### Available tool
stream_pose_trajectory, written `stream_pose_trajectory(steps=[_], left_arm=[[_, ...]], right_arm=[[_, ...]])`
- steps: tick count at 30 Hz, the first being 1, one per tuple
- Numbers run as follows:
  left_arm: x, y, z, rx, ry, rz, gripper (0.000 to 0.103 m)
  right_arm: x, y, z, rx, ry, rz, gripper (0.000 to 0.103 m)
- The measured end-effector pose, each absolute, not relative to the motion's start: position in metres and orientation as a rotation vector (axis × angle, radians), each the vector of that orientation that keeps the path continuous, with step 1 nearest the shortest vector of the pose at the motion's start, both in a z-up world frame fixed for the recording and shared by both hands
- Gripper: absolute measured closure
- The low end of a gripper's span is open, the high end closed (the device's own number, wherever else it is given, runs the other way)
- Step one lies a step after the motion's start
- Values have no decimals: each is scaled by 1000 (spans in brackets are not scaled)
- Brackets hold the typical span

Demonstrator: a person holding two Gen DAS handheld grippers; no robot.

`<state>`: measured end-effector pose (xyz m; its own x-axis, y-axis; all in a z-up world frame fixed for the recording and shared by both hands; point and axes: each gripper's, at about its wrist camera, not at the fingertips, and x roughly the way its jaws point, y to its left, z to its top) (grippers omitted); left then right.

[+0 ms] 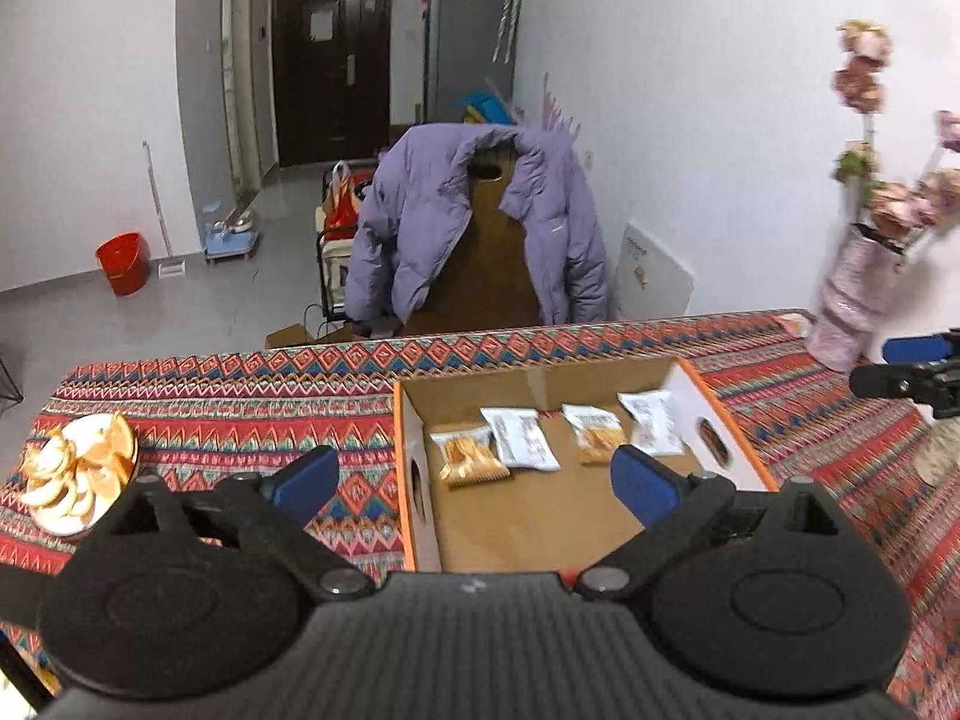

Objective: Organize snacks
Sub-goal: 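Withdraw both tools from the box back toward the snack pile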

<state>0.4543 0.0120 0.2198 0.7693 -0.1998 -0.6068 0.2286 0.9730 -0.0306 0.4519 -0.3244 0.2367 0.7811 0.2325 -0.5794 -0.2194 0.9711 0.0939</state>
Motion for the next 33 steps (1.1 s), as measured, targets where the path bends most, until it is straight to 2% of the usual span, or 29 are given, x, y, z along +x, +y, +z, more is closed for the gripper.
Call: stream_pose_trajectory(steps=[2,8,12,14,19,26,33], left_arm=[[424,15,222,60,618,-265,3],[335,30,212,56,494,-261,1],[282,35,187,67,396,-197,0],[257,34,172,67,368,-167,0],[199,30,127,48,324,-139,0],[153,23,55,-19,445,-120,0],[149,11,26,71,522,-116,0]], right_arm=[[428,-325,238,11,613,252,8],[345,-335,235,-8,547,300,7],[288,-343,229,-39,464,315,5],[261,-346,220,-65,430,300,0],[207,-353,180,-93,394,278,0],[144,-359,104,-129,385,194,0],[126,-368,61,-44,421,160,0]])
